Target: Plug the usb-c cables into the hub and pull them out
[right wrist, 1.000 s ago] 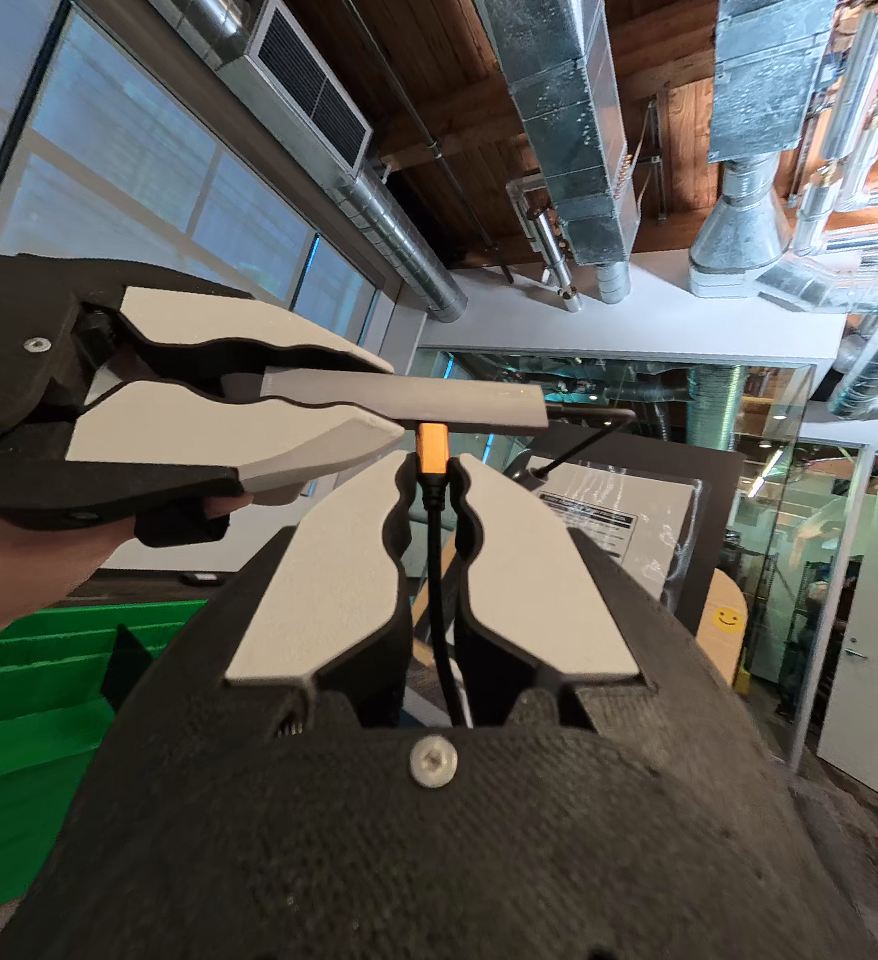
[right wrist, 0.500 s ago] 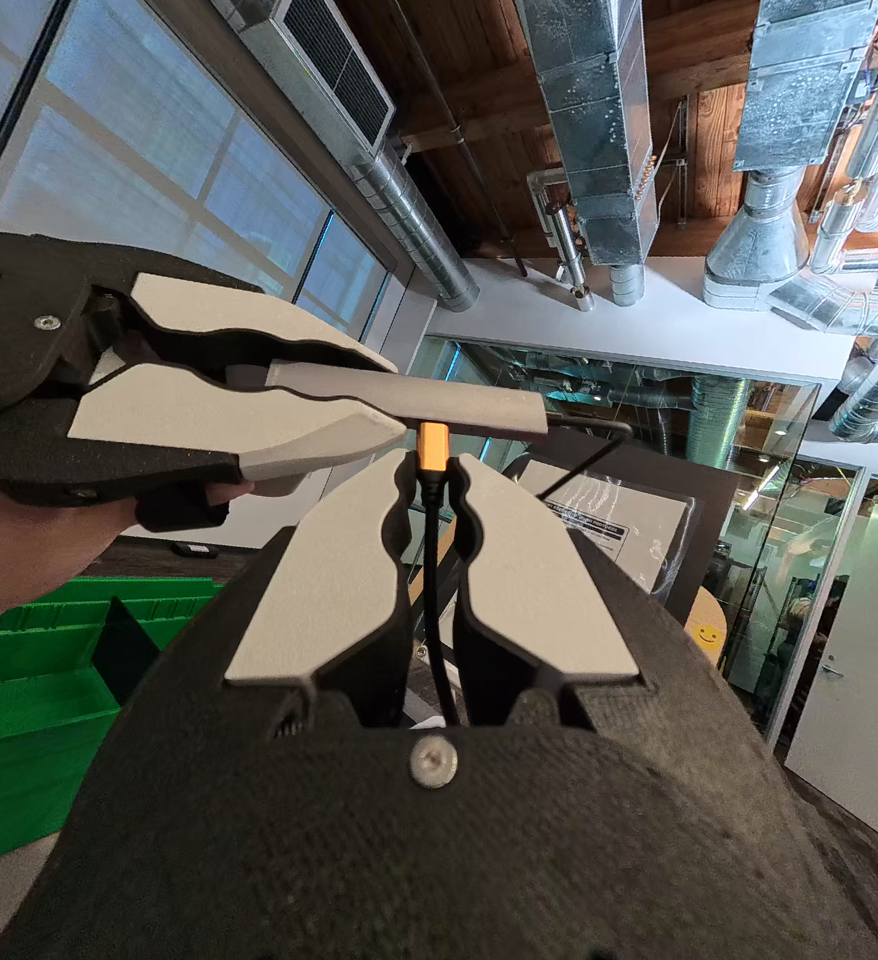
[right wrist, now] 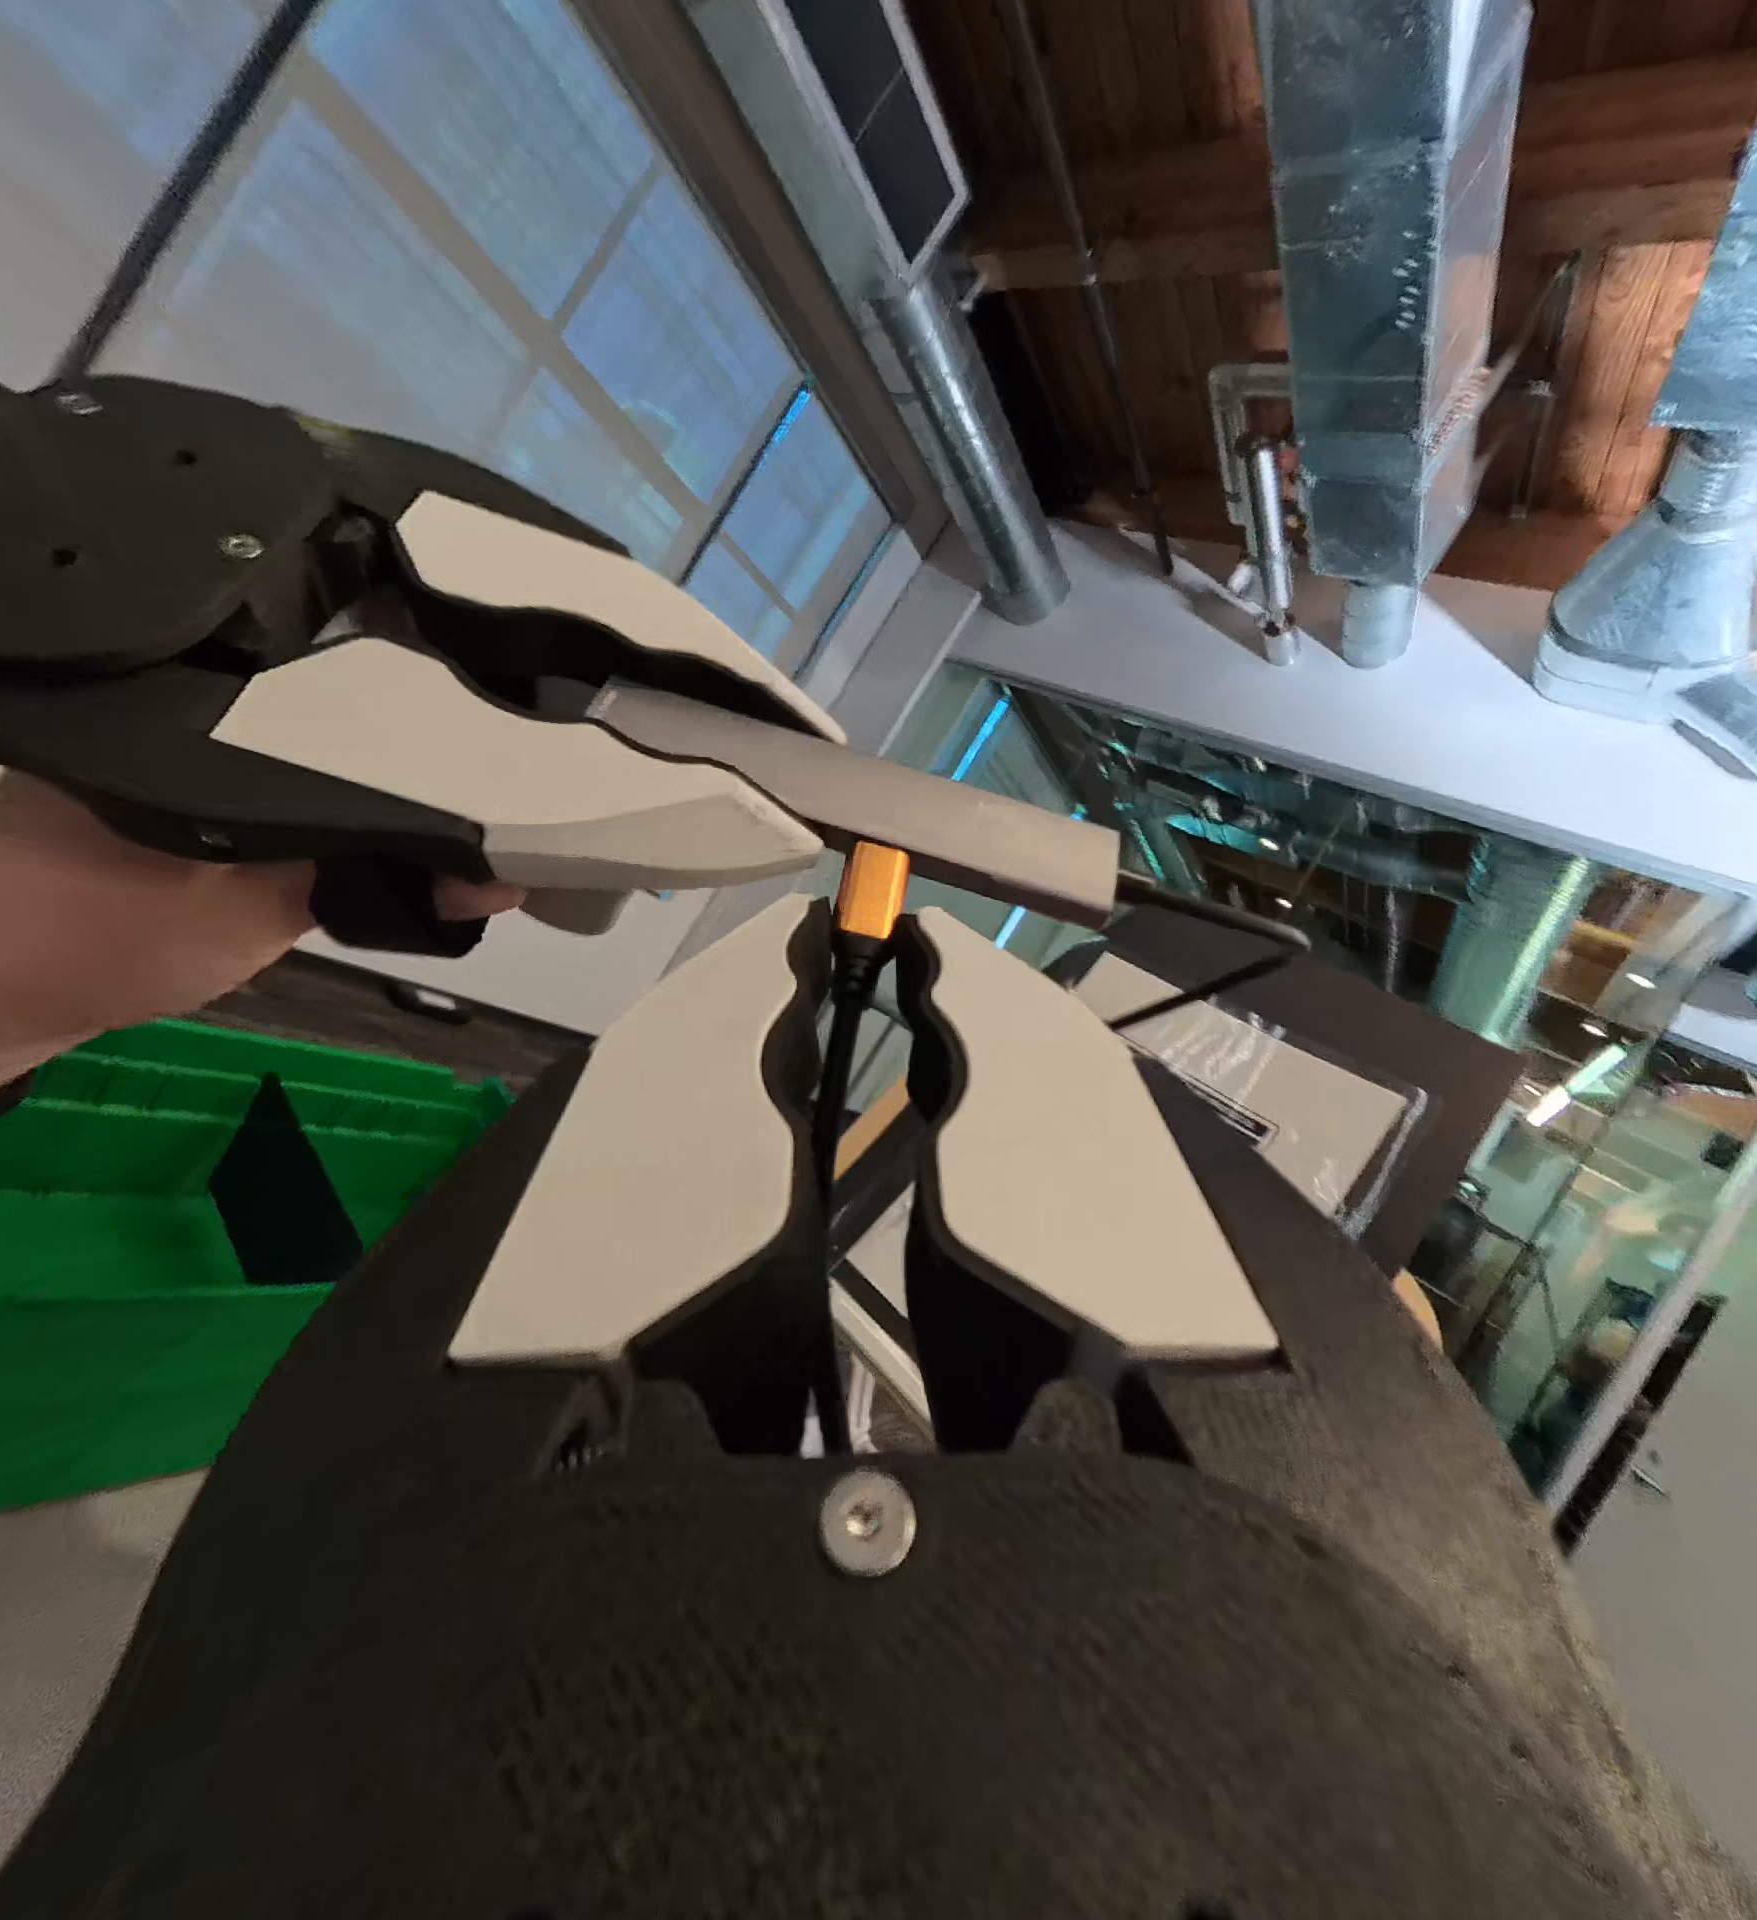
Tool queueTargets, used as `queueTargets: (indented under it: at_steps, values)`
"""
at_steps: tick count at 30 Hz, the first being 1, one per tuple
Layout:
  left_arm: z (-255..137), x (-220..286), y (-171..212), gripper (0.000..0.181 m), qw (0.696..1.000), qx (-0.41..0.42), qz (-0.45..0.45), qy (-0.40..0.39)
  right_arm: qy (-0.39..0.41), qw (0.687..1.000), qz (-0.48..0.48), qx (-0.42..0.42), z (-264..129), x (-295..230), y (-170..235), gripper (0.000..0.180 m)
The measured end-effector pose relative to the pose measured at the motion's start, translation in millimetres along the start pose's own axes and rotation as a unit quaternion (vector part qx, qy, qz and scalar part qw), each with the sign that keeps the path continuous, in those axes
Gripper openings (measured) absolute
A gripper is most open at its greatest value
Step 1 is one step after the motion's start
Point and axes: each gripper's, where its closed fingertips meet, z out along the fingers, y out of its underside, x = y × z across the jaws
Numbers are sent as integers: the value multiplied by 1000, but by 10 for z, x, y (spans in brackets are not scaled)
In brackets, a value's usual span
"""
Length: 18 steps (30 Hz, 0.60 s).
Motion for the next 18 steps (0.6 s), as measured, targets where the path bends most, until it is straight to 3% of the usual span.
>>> queueTargets:
  at_steps: [4,18]
  values:
    - [65,4,13,27,999,-8,-27,-27,68,997,33,-8,-8,67,32,13]
    - [113,33,11,27,998,0,-61,-30,110,991,70,-6,-44,106,55,13]
